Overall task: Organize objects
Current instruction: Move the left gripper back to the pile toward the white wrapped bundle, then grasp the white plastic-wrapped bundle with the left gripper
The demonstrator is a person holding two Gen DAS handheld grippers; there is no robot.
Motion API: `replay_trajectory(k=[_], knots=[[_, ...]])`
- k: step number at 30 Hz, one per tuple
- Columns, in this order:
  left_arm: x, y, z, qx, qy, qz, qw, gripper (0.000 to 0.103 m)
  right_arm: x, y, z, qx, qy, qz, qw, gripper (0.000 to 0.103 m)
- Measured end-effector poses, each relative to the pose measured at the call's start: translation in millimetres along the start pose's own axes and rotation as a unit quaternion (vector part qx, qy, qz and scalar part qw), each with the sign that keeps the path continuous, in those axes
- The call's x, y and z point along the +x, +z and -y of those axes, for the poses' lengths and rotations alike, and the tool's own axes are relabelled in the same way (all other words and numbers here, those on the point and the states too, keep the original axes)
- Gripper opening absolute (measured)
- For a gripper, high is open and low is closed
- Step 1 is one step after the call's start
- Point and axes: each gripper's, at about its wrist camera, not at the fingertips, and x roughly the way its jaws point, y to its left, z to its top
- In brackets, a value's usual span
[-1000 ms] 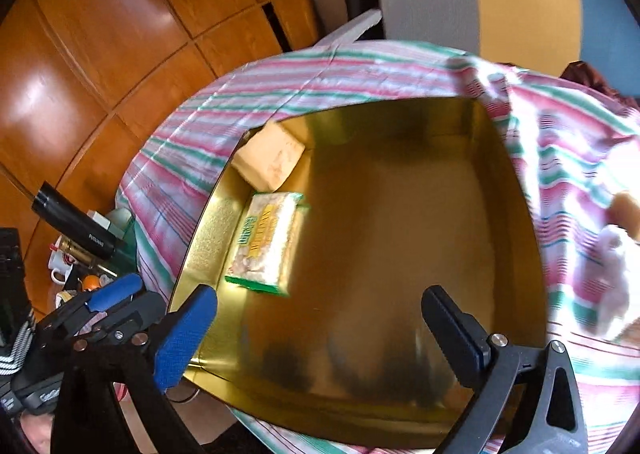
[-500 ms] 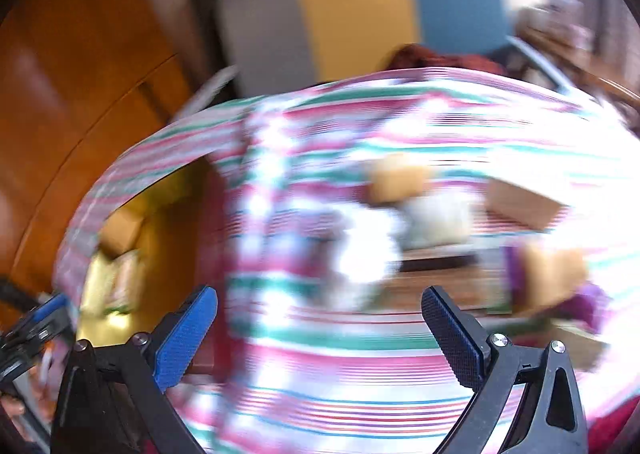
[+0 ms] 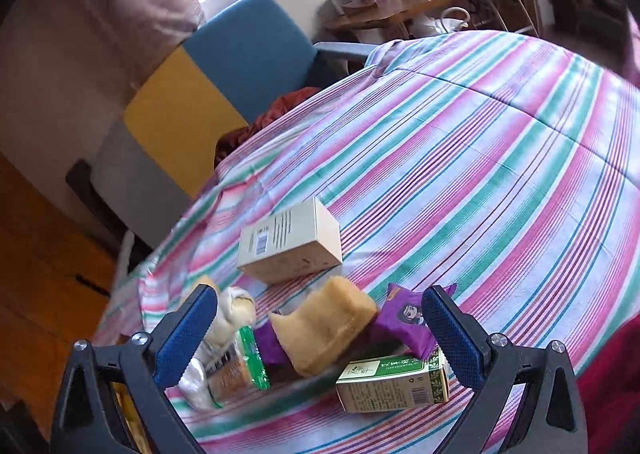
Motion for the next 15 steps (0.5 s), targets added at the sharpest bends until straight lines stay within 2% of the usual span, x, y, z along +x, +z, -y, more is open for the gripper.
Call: replay_trajectory(k=[6, 15], knots=[[41, 7, 4, -0.031, 0.008, -0.031, 0.9990, 0.061, 7, 2, 11, 0.055, 0.039, -0.031, 0.997, 0.103], [78, 21, 11, -0.043, -0.002, -0.045, 0.9981, 0.061, 11, -4, 4, 0.044, 0.056, -0.048, 0.996, 0.103]])
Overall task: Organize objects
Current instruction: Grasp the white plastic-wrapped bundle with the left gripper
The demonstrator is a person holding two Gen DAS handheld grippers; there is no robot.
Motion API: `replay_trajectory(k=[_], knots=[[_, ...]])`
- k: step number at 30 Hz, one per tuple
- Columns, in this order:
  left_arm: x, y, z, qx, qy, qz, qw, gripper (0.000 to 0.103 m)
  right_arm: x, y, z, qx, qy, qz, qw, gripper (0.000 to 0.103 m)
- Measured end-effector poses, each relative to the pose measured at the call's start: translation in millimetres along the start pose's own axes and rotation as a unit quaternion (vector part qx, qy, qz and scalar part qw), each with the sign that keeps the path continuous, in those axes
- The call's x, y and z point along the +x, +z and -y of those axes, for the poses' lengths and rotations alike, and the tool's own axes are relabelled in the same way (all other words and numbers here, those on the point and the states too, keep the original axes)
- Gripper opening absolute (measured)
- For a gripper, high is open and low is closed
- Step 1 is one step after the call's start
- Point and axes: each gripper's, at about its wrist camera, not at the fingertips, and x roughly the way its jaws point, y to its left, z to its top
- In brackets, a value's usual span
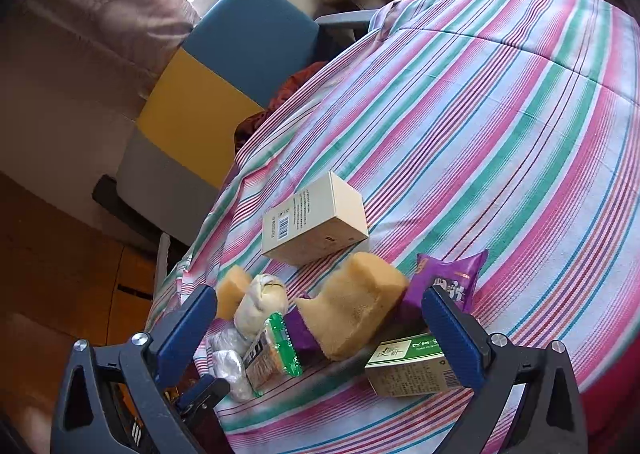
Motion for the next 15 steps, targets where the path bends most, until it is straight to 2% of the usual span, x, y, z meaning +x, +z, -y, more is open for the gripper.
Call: replay_trajectory(k=[5, 6, 7, 8, 10, 15], knots=[[20, 1, -2, -0.007, 0.016, -0.009, 0.9998, 0.061, 2, -1, 2, 0.006, 0.006, -0.005, 1.000, 0.103], [23, -1, -5, -0.011, 0.009, -0.005, 0.9999, 0.061, 3, -1, 2, 0.005, 0.006, -0.006, 1.000, 0.103], [24, -1, -7, -0.015, 0.001, -0.002, 0.9999, 0.054, 3, -1, 1, 0.002, 0.006, -0.006, 1.000, 0.103], [23, -2, -8, -0.018, -0.006, 0.000, 0.9998, 0.041, 4, -1, 0, -0.001, 0.006, -0.007, 1.000, 0.103], [19, -4, -5, -0.012, 0.007, 0.002, 0.9999, 0.038, 5, -1, -2, -0.006, 0.006, -0.009, 1.000, 0.103], [2, -25, 6, 0.011, -0.009, 0.012, 0.9998, 0.037, 1, 0, -1, -0.005, 0.007, 0.001, 1.000, 0.103]])
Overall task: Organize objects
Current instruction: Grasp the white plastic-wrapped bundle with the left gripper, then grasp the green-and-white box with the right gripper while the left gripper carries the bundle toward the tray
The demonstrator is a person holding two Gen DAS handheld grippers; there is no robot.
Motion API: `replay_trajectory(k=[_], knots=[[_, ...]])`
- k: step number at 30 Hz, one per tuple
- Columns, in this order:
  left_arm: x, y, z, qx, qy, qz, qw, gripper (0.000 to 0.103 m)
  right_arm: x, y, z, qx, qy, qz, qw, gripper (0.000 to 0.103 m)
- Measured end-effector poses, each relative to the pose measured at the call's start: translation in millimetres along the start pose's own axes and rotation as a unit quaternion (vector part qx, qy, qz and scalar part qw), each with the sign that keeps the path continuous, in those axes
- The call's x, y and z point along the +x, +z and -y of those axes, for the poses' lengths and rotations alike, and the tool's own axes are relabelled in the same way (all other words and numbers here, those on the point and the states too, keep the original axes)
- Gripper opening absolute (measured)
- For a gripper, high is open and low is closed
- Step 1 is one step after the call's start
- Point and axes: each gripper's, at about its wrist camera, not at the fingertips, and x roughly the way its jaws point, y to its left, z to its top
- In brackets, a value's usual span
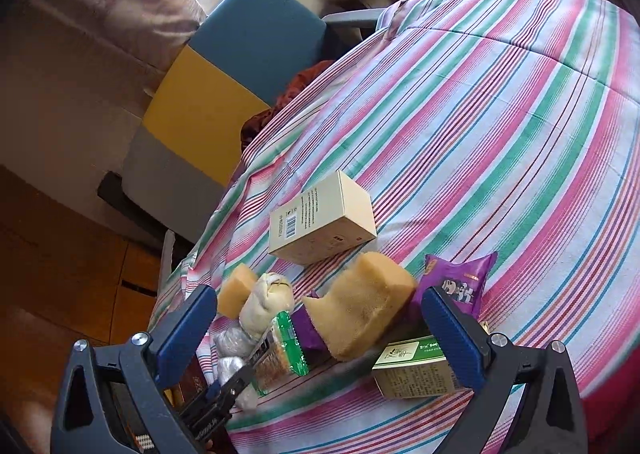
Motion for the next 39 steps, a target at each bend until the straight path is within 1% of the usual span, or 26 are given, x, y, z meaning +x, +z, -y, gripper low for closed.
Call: replay_trajectory(k=[1, 4, 7, 9, 11, 12, 15, 17, 18, 20, 22, 24, 26, 28, 33, 35, 36, 37, 38, 39], knots=[[-4, -5, 4, 0.009, -0.001, 0.000, 1.0000, 0.037, -1, 0, 1, 0.002, 0.000, 0.002, 1.000, 0.103], [-15, -28, 25, 0.060, 0.001, -0.002, 0.9982, 0.037, -4, 2, 5, 0.014, 0.001, 0.007, 1.000, 0.103], [-20, -54, 44, 0.117, 0.001, -0.002, 0.9932, 0.037, -9, 4, 11, 0.029, 0.001, 0.015, 0.999, 0.103], [-17, -67, 49, 0.135, -0.004, -0.010, 0.9908, 0.037, -9, 4, 15, 0.039, 0.001, 0.016, 0.999, 0.103], [-17, -75, 50, 0.143, -0.003, 0.000, 0.9897, 0.037, -8, 4, 19, 0.048, -0.001, 0.012, 0.999, 0.103], [-17, -75, 50, 0.144, -0.004, 0.000, 0.9895, 0.037, -8, 4, 20, 0.052, -0.002, 0.010, 0.999, 0.103], [-15, -70, 43, 0.125, -0.023, -0.005, 0.9918, 0.036, -5, 3, 25, 0.063, -0.008, 0.003, 0.998, 0.103], [-14, -68, 40, 0.119, -0.029, -0.003, 0.9925, 0.036, -4, 1, 28, 0.066, -0.023, 0.002, 0.998, 0.103], [-13, -69, 41, 0.120, -0.028, -0.001, 0.9923, 0.036, -5, 1, 28, 0.064, -0.037, 0.004, 0.997, 0.103], [-13, -68, 41, 0.120, -0.029, -0.001, 0.9923, 0.036, -7, -1, 23, 0.042, -0.085, 0.009, 0.995, 0.103], [-14, -72, 37, 0.112, -0.037, -0.002, 0.9930, 0.036, -4, -5, 16, 0.015, -0.118, 0.000, 0.993, 0.103], [-14, -71, 34, 0.105, -0.045, -0.002, 0.9935, 0.036, -1, -11, 7, -0.022, -0.150, -0.012, 0.988, 0.103], [-13, -72, 32, 0.100, -0.050, -0.001, 0.9938, 0.036, 4, -19, -1, -0.056, -0.174, -0.028, 0.983, 0.103], [-13, -71, 31, 0.096, -0.054, 0.000, 0.9939, 0.036, 10, -24, -3, -0.076, -0.191, -0.048, 0.977, 0.103], [-13, -71, 28, 0.085, -0.065, 0.000, 0.9943, 0.036, 23, -35, 2, -0.103, -0.222, -0.085, 0.966, 0.103], [-12, -72, 28, 0.083, -0.066, 0.001, 0.9944, 0.036, 31, -40, 4, -0.120, -0.245, -0.097, 0.957, 0.103], [-12, -71, 28, 0.083, -0.066, 0.001, 0.9944, 0.036, 35, -42, 4, -0.129, -0.256, -0.102, 0.953, 0.102], [-12, -72, 28, 0.084, -0.066, 0.002, 0.9943, 0.036, 38, -45, 4, -0.140, -0.265, -0.105, 0.948, 0.097], [-12, -72, 28, 0.083, -0.066, 0.003, 0.9943, 0.036, 40, -46, 3, -0.149, -0.277, -0.106, 0.943, 0.073], [-12, -72, 27, 0.082, -0.067, 0.003, 0.9944, 0.036, 42, -48, 2, -0.159, -0.285, -0.106, 0.939, 0.073]])
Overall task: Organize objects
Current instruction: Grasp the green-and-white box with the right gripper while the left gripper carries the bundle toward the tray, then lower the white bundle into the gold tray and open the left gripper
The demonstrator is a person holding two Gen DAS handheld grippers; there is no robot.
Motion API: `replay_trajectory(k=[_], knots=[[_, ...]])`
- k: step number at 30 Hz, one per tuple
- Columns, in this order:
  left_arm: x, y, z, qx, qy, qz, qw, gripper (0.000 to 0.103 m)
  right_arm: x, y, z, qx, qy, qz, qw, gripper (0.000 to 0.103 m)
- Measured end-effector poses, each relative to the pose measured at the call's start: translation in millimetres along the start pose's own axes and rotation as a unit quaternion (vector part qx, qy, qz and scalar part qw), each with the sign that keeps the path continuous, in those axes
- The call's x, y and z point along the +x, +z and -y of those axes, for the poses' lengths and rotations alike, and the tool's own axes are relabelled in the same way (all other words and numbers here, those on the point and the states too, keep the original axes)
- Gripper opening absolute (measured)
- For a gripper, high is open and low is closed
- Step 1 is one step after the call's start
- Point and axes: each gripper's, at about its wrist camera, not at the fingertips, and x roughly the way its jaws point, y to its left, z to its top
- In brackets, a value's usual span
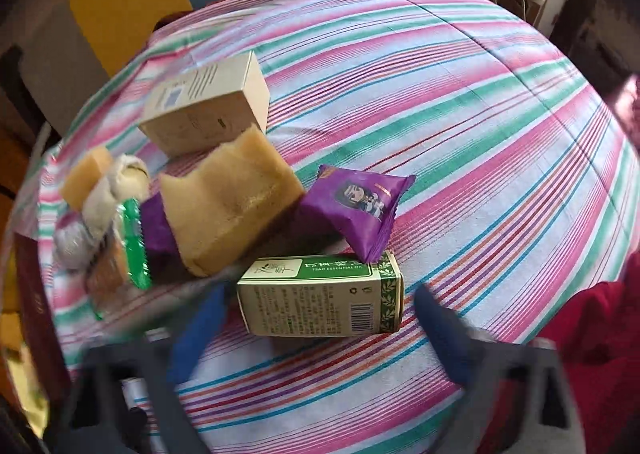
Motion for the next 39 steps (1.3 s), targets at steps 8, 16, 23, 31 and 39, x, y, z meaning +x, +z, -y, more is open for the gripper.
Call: replay_trajectory(k=[8, 16, 23, 31, 39], knots=[[-8, -3, -4, -0.011, -0.004, -0.001, 0.9999, 0.036, 4, -4, 0, -0.006, 0.027, -0.008, 1.000, 0.074], [-40, -8, -3, -0.014, -0.010, 0.021, 0.9996, 0.036, 5, -6, -6, -0.024, 0.022, -0.017, 0.999, 0.074], [-87, -8, -22, -0.039, -0.004, 0.060, 0.9974, 0.036, 3, -8, -3, -0.026, 0.023, -0.013, 0.999, 0.073], [-171, -42, -102, -0.127, 0.068, 0.110, 0.9834, 0.036, 3, -9, -7, -0.034, 0.027, -0.014, 0.999, 0.073], [-223, -97, -180, -0.217, 0.193, 0.115, 0.9500, 0.036, 5, -7, -15, -0.052, 0.027, -0.012, 0.998, 0.073]])
